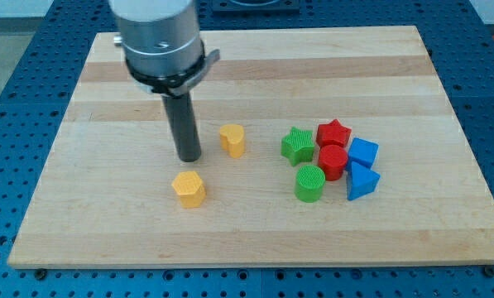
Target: Push the yellow heart close to the green star
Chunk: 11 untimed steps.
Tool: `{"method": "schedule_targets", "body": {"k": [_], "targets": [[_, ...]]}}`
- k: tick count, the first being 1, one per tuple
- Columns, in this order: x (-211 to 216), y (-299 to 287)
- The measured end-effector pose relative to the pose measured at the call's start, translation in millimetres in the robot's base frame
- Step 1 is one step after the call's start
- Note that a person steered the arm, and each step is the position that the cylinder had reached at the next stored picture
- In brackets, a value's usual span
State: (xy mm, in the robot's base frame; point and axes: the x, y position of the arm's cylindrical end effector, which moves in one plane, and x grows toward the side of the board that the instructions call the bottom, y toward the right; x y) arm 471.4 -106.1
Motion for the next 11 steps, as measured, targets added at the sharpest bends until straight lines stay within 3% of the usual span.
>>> {"method": "schedule_targets", "body": {"k": [1,3,6,8,9,10,11], "targets": [[-18,10],[-10,22],[2,101],[2,46],[-12,23],[-66,23],[-68,27]]}}
